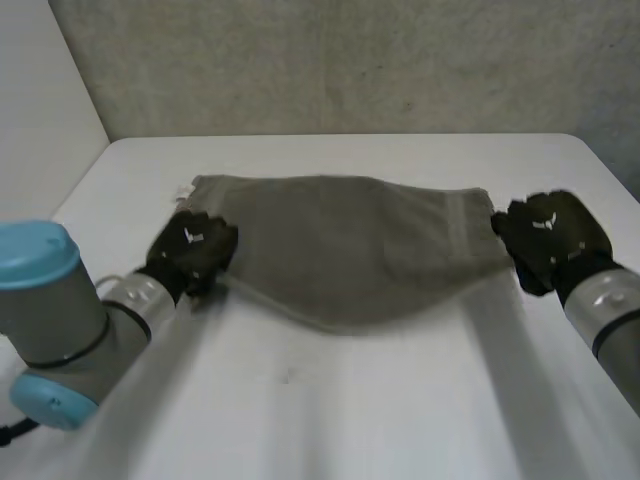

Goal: Fold the towel.

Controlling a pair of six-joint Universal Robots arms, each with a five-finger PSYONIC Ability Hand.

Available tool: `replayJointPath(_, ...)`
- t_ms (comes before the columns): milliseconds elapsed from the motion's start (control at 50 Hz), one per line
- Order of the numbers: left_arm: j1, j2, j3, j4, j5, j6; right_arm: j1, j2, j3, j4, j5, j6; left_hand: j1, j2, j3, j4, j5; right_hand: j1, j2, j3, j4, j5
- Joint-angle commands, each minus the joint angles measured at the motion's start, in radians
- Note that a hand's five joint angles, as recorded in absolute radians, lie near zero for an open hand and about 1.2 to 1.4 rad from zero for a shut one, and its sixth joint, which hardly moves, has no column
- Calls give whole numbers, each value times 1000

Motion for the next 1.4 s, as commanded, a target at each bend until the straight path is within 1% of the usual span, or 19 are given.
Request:
replayJointPath(20, 4, -76, -1, -1, -8, -3, -75, 46, 28, -20, -45, 2, 208, 178, 180, 179, 186, 430, 210, 206, 201, 226)
replayJointPath(180, 6, -78, 1, 2, -8, -12, -109, 60, 16, -29, -48, 27, 184, 155, 157, 156, 163, 430, 210, 206, 201, 226)
replayJointPath(200, 6, -78, -1, 2, -8, -12, -110, 60, 16, -37, -48, 49, -109, -138, -137, -138, -131, 430, 210, 206, 201, 226)
replayJointPath(220, 6, -78, -1, 2, -8, -12, -110, 60, 16, -37, -48, 50, -112, -141, -140, -141, -134, 430, 210, 206, 201, 226)
replayJointPath(240, 6, -80, -1, 3, -8, -12, -113, 61, 16, -40, -48, 72, -321, -350, -349, -350, -343, 430, 210, 206, 201, 226)
replayJointPath(260, 6, -83, -1, 8, -11, -12, -122, 61, 13, -41, -50, 95, -393, -422, -421, -422, -415, 430, 210, 206, 201, 226)
replayJointPath(440, 6, -132, 16, 11, -57, -12, -198, 58, -7, -45, -52, 188, -417, -446, -445, -446, -439, 430, 210, 206, 201, 226)
replayJointPath(540, 7, -135, 16, 10, -139, -12, -216, 61, -5, -45, -53, 209, -455, -485, -483, -484, -477, 430, 210, 206, 201, 226)
replayJointPath(660, 18, -132, 12, 5, -198, -10, -225, 64, -5, -54, -52, 211, -473, -502, -501, -502, -495, 430, 210, 206, 201, 226)
replayJointPath(880, 58, -121, 10, 5, -304, -1, -224, 69, -2, -63, -50, 211, -423, -452, -451, -452, -445, 430, 210, 206, 201, 226)
replayJointPath(920, 60, -115, 9, 0, -314, -1, -224, 69, -1, -61, -52, 208, -362, -391, -389, -391, -383, 430, 210, 206, 201, 226)
replayJointPath(960, 61, -74, 0, -4, -331, 0, -224, 69, -1, -61, -55, 206, -23, -52, -51, -52, -45, 430, 210, 206, 201, 226)
replayJointPath(980, 61, -73, -1, -4, -331, 0, -224, 69, -1, -61, -55, 206, -21, -50, -49, -50, -43, 430, 210, 206, 201, 226)
replayJointPath(1000, 61, -42, -11, -15, -334, 2, -221, 69, -2, -58, -55, 200, 171, 142, 143, 142, 149, 430, 210, 206, 201, 226)
replayJointPath(1160, 64, 143, -56, -166, -333, 2, -210, 57, 1, 3, -58, 96, 208, 178, 180, 179, 186, 430, 210, 206, 201, 226)
replayJointPath(1320, 99, 343, -100, -369, -327, 12, -213, 23, -50, 302, -55, -110, 208, 178, 180, 179, 186, 430, 210, 206, 201, 226)
replayJointPath(1340, 107, 389, -108, -421, -325, 38, -214, 8, -57, 377, -55, -152, 208, 178, 180, 179, 186, 430, 210, 206, 201, 226)
replayJointPath(1360, 107, 390, -108, -421, -325, 39, -214, 8, -58, 377, -55, -153, 208, 178, 180, 179, 186, 430, 210, 206, 201, 226)
replayJointPath(1400, 124, 469, -123, -524, -322, 126, -222, -52, -62, 516, -59, -248, 208, 178, 180, 179, 186, 430, 210, 206, 201, 226)
